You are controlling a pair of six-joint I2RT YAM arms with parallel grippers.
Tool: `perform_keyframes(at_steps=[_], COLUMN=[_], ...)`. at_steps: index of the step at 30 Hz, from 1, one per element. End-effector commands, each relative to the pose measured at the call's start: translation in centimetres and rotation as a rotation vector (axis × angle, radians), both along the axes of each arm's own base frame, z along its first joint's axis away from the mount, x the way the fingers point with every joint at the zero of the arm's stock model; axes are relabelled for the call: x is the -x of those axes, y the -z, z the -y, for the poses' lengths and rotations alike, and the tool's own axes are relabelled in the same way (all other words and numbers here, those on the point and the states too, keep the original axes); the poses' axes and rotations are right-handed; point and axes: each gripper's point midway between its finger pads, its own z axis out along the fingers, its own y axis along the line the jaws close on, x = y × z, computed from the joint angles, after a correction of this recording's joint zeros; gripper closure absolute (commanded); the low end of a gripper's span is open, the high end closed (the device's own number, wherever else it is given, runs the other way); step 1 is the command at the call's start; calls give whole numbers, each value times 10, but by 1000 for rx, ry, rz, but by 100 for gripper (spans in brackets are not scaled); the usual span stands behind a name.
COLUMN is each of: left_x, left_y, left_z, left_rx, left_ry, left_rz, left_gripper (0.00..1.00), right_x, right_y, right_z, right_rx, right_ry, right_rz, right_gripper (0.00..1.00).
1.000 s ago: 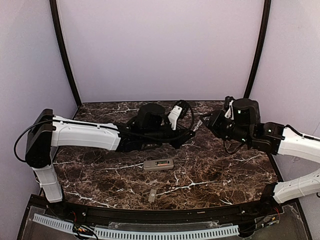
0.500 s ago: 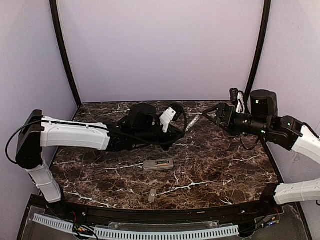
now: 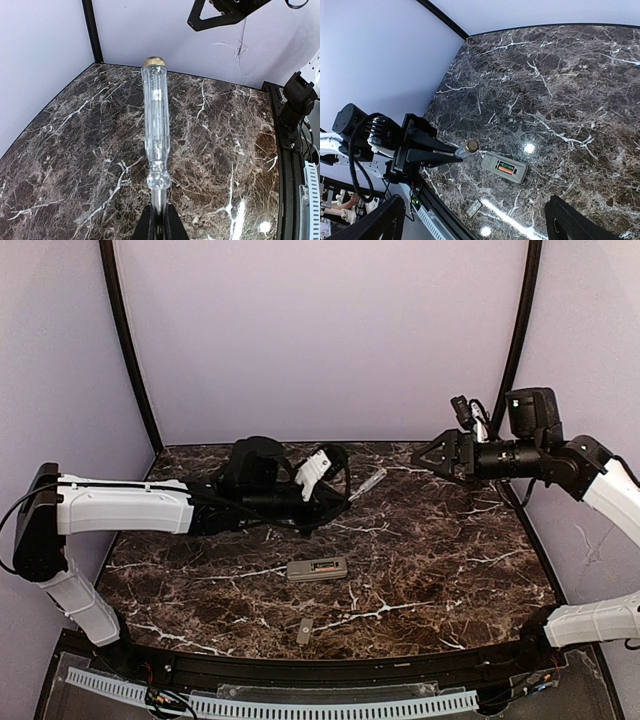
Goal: Unload the batteries from the remote control
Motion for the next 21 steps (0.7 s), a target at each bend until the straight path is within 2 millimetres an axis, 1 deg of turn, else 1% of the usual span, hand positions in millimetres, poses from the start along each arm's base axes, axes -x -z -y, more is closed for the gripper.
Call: perform_keyframes(at_steps=[1,4,5,6,7,8,9,10,11,12,15,18,21], left_x=[10,12,15,18,23,26,29,30,32,34,36,41,46], left_y=[-11,-14,-11,-20,-11,-20,-11,-19,-14,-17,-14,-12,-15], left_z=[-16,-23,-27,-28,-32,-34,-38,-41,-44,-46,-50,-55,-58], left_rx=[4,30,29,50,42,67,58,78,70,76,55,38,49], left_ry=[53,81,88,108,119,133,136,139,139,141,148,169,183], left_rz=[77,91,95,134,140,186,190,227,228,247,263,292,311], left_gripper=[100,100,100,100,100,100,100,100,100,100,100,100,100], right_x=[14,16,17,18,19,20,22,23,25,26,26,26,27], right_y=[-3,-4,-4,-4,-4,-4,-3,-3,-3,-2,2,0,-5], right_z=[-9,-15,-17,-19,-21,-23,-26,-28,-31,-34,-39,-44,-48], right_rx=[-9,-24,-28,-34,-37,-42,-48,-55,-65,-76,-92,-109,-128], right_ry=[-151,-204,-222,-242,-261,-281,-303,-324,-349,-375,-420,-459,-494], right_rz=[-33,-55,-61,-67,-74,-79,-89,-98,-112,-128,-166,-193,-222], right_gripper=[3,3,3,3,3,2,2,2,2,2,2,1,1])
